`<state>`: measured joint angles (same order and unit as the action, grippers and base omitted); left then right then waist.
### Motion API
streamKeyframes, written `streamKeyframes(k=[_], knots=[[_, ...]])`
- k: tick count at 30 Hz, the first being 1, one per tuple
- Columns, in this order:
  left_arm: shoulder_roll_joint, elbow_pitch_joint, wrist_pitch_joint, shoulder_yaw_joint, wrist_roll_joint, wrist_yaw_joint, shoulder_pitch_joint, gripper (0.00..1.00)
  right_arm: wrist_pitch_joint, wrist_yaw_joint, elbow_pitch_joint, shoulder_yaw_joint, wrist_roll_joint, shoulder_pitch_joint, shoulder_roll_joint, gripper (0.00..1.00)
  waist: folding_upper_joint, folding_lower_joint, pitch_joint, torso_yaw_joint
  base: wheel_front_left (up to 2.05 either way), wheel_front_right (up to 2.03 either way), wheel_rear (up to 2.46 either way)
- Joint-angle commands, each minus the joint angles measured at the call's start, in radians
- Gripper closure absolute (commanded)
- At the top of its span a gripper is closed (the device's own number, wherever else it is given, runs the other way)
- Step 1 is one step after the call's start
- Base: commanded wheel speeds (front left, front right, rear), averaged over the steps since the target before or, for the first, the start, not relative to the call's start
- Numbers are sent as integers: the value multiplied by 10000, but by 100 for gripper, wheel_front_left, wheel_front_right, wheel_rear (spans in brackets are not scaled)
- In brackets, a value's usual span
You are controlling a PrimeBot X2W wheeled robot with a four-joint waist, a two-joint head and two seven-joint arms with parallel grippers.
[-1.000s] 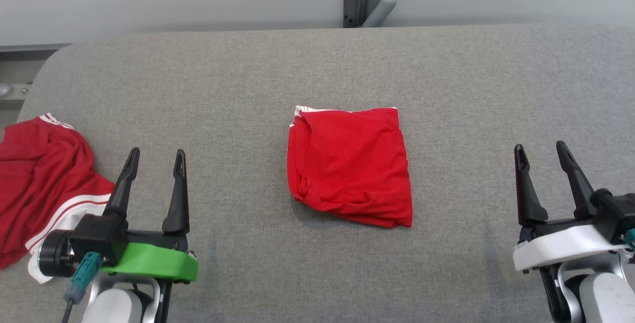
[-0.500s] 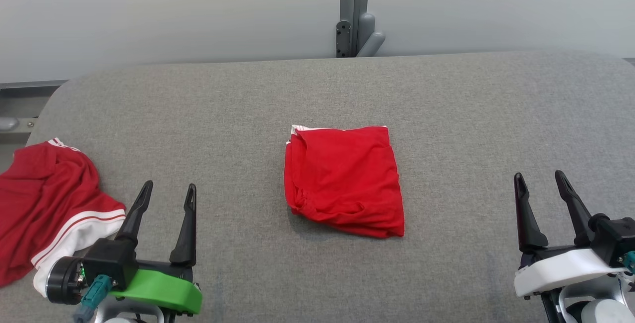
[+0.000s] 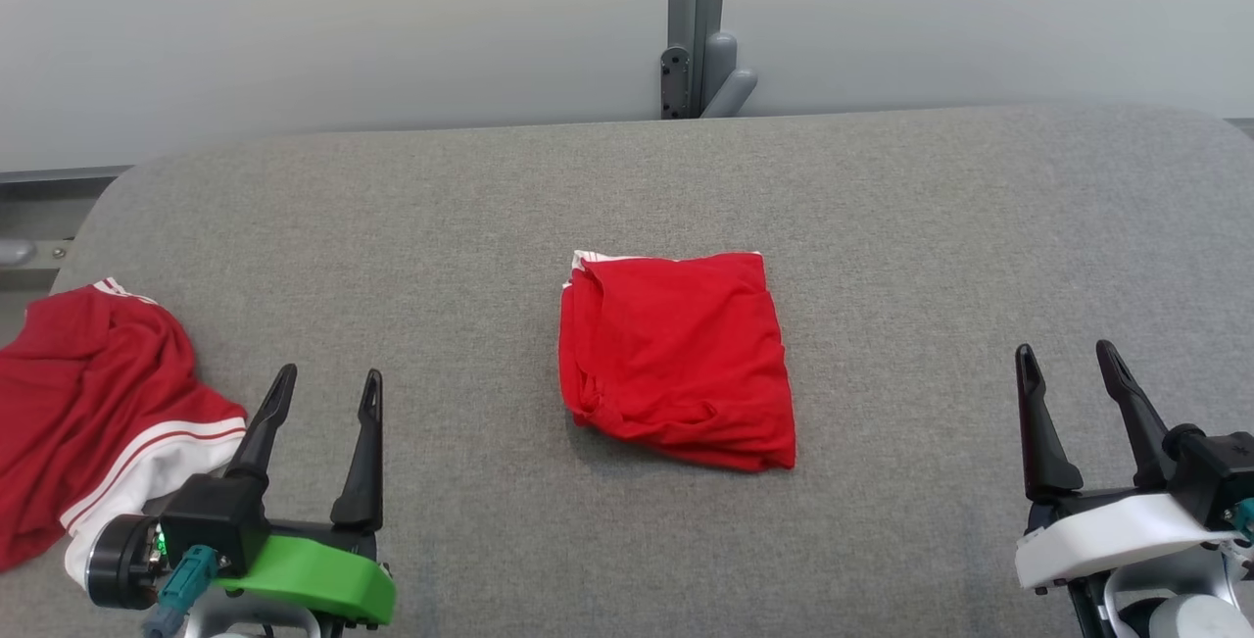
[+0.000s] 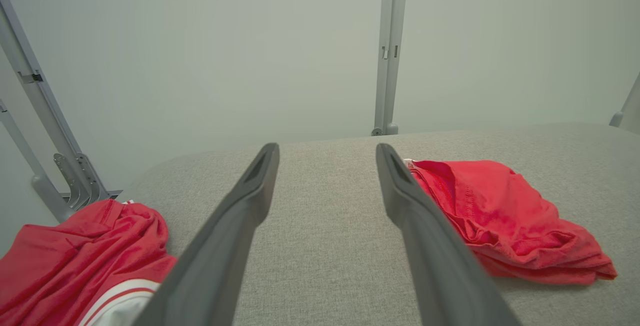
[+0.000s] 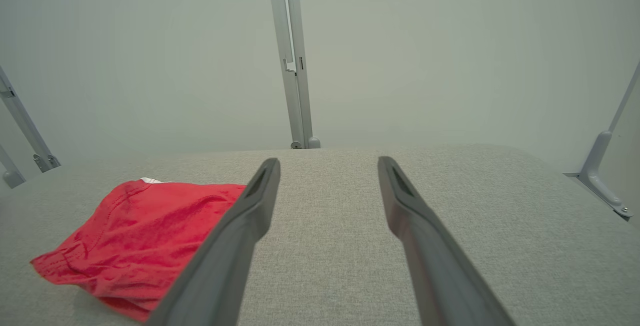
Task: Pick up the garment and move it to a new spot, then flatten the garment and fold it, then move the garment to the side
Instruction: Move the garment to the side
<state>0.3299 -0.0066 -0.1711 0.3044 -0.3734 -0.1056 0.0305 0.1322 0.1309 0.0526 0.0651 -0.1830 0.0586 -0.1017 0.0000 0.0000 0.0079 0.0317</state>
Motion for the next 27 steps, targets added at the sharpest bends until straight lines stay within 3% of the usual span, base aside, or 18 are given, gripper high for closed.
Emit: streamKeyframes(k=[1,17,22,27], knots=[[86,-27,24,-8,-68,-38,-106,0,-27,-4,13,21,-80,122,26,0,0,0,8,-8,0,0,0],[112,-56,73,56,-117,-120,130,0,-48,-4,-180,-3,-257,-225,-34,0,0,0,193,58,0,0,0],[28,-161,49,174,-16,-37,556,0,-185,-4,-775,-264,-552,-894,-391,0,0,0,688,486,0,0,0],[-156,-28,-15,422,58,121,1090,0,-507,-4,-2137,-1142,-1044,-1872,-817,0,0,0,1359,1157,0,0,0]])
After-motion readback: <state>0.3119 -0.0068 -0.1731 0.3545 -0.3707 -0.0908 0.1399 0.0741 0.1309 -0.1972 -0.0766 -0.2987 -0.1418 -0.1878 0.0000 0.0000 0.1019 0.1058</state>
